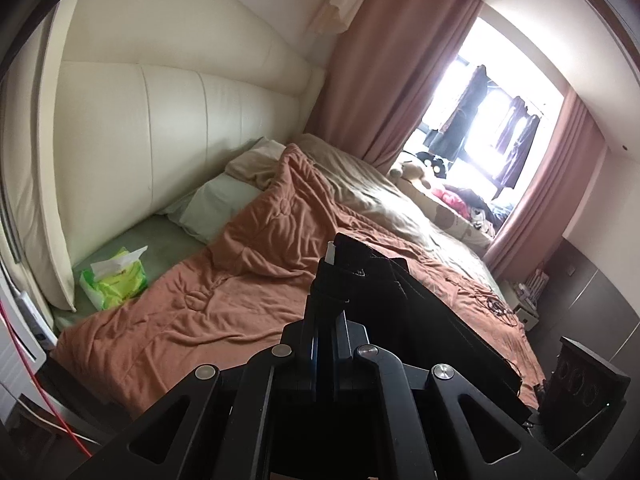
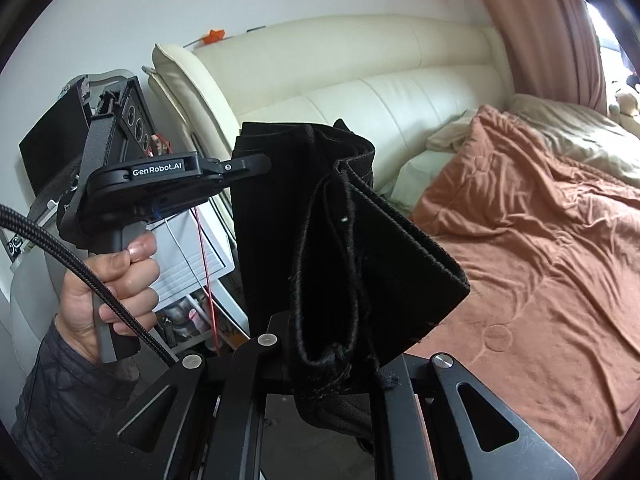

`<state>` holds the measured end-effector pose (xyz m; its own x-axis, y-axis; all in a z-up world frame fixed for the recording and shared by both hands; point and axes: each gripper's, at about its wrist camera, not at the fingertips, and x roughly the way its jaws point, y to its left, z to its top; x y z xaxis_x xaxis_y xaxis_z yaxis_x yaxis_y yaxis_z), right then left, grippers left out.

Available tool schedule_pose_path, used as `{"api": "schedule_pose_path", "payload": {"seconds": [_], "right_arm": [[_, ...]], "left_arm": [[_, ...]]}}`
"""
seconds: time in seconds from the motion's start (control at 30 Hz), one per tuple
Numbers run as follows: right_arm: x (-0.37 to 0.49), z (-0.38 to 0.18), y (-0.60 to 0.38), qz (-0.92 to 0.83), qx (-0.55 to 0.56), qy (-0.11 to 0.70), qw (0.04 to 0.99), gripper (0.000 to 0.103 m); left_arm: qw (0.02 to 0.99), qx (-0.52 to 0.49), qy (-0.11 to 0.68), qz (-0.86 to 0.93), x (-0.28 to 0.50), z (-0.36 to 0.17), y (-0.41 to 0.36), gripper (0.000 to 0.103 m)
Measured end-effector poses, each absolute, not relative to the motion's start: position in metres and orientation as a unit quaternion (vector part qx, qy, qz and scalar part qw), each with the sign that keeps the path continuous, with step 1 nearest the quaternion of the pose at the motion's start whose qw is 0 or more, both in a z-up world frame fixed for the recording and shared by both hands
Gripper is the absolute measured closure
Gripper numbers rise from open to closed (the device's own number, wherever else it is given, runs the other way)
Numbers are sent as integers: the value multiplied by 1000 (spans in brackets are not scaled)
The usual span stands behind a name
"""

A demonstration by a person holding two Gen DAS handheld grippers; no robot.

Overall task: Fold small clothes
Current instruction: 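Lift the folded shirt with both grippers and carry it across the bed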

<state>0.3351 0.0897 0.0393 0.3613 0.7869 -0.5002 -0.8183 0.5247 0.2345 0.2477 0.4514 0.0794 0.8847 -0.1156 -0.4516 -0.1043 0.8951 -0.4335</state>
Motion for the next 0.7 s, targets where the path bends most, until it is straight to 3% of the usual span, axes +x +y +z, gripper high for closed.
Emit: {"api": "schedule_pose_path", "payload": {"seconds": [0.33, 0.7], "right_arm": [[369, 23, 118, 495, -15, 310, 812, 97], [467, -26, 161, 459, 24, 378, 804, 97]], "left_arm": [[937, -224, 266, 42, 278, 65, 480, 99], [920, -234, 299, 100, 363, 8, 504, 99]]}}
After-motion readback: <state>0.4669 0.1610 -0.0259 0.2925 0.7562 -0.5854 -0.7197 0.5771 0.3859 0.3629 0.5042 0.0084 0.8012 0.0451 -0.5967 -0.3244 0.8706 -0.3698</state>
